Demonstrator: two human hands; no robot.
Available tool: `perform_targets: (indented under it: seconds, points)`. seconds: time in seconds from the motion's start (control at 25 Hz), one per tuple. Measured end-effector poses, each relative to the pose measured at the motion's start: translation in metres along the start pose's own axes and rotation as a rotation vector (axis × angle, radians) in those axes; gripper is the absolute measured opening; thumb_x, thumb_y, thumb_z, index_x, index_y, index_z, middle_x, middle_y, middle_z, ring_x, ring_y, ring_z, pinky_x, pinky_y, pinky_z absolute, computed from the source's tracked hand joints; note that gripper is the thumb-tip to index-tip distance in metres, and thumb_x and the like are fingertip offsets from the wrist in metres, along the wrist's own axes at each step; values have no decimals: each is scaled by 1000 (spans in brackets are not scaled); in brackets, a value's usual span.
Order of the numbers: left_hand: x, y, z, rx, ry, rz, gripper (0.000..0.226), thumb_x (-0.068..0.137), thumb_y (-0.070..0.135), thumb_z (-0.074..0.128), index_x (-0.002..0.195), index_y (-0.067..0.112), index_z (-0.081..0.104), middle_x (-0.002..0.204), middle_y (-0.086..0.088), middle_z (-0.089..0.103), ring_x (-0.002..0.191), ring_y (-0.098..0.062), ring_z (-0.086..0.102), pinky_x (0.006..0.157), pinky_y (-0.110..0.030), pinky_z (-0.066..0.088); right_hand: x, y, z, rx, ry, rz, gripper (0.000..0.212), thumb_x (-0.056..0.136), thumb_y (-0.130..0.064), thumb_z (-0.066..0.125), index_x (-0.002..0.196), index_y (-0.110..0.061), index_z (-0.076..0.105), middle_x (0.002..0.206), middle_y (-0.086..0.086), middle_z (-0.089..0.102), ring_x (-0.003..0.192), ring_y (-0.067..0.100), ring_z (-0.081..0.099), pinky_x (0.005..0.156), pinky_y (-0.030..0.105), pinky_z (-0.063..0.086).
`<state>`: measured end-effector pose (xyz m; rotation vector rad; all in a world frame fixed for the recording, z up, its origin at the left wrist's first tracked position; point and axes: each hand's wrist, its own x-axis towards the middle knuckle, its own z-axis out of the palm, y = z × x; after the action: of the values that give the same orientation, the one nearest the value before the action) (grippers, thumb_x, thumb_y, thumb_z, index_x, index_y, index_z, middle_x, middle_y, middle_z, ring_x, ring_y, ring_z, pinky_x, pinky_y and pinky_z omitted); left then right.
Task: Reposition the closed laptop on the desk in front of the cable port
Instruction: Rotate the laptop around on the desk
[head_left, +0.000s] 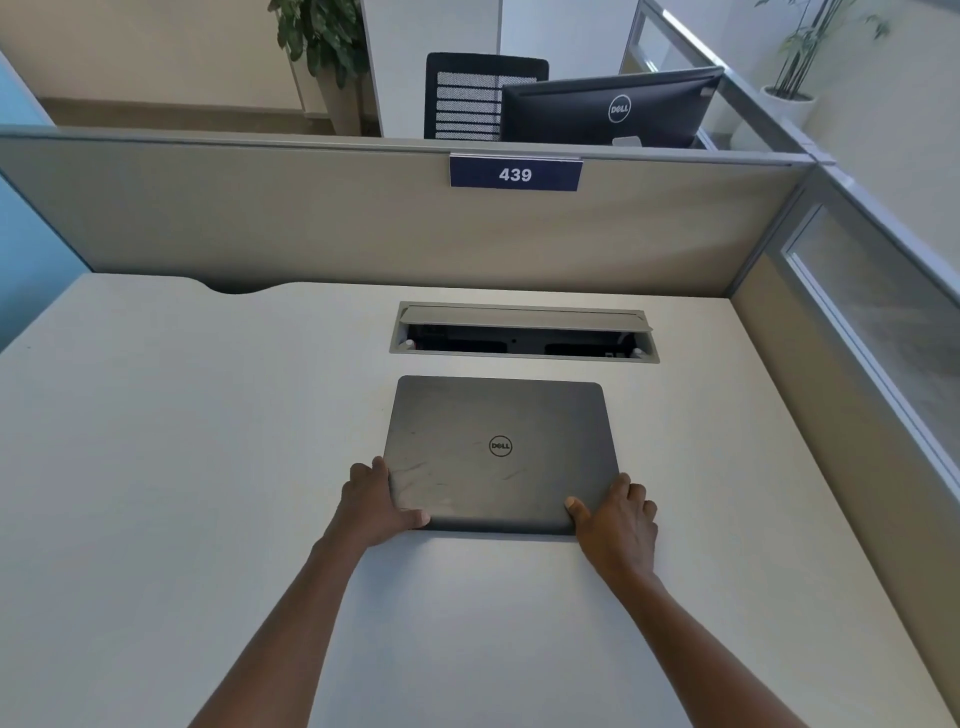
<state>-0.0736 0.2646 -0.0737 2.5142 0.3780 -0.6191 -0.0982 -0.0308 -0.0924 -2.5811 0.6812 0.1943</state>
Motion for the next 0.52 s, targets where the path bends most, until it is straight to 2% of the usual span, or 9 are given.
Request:
perform_targets:
  seconds: [0.08, 0.12, 0.16, 0.2, 0.24, 0.32, 0.4, 0.52]
  points:
    - [-13, 14, 10, 63, 210, -32, 63, 78, 43, 74, 122, 7, 47, 123, -14, 47, 119, -37, 46, 94, -42, 46, 2, -3, -1, -10, 18, -28, 76, 88, -47, 64, 143, -4, 34, 139, 16, 46, 126, 37, 42, 104, 48, 40]
    - [-21, 21, 17, 33, 323, -36, 50, 81, 38, 71, 116, 6, 52, 116, -13, 52, 113, -36, 51, 88, -41, 47, 2, -6, -1, -24, 32, -61, 79, 88, -45, 65, 146, -4, 31, 142, 16, 44, 128, 37, 41, 106, 48, 39]
    - [-28, 29, 24, -53, 366, -45, 37, 83, 33, 67, 106, 7, 57, 104, -10, 57, 104, -35, 57, 80, -37, 48, 4, -8, 0, -36, 47, -98, 81, 88, -44, 65, 149, -5, 28, 145, 16, 42, 132, 36, 39, 109, 47, 37]
    - [-32, 35, 31, -189, 292, -79, 26, 84, 31, 65, 95, 8, 60, 89, -7, 61, 90, -33, 62, 69, -32, 47, 6, -12, 0, -47, 52, -133, 81, 89, -43, 65, 150, -5, 27, 148, 15, 40, 134, 35, 38, 112, 46, 36]
    - [-35, 39, 39, -335, 124, -146, 23, 86, 32, 63, 86, 8, 62, 76, -4, 63, 74, -29, 64, 60, -27, 46, 10, -16, 0, -54, 45, -162, 80, 89, -41, 65, 150, -5, 27, 150, 15, 39, 137, 35, 37, 113, 46, 35]
    - [-42, 45, 52, -580, -266, -289, 31, 91, 36, 62, 82, 6, 64, 64, -5, 69, 51, -20, 65, 50, -23, 48, 20, -26, 0, -72, 11, -220, 77, 89, -37, 65, 149, -5, 29, 150, 15, 39, 138, 34, 38, 114, 44, 35]
    - [-43, 50, 60, -715, -471, -351, 37, 95, 39, 59, 87, 4, 66, 65, -7, 74, 50, -17, 69, 50, -23, 53, 30, -37, 0, -121, -18, -284, 75, 90, -38, 64, 148, -5, 31, 149, 15, 41, 136, 34, 40, 113, 44, 36]
    - [-34, 55, 66, -856, -563, -410, 44, 97, 40, 56, 98, -2, 68, 82, -14, 77, 68, -24, 75, 61, -31, 60, 46, -51, 0, -180, -49, -365, 70, 90, -41, 64, 145, -7, 36, 146, 15, 43, 132, 34, 43, 110, 45, 40]
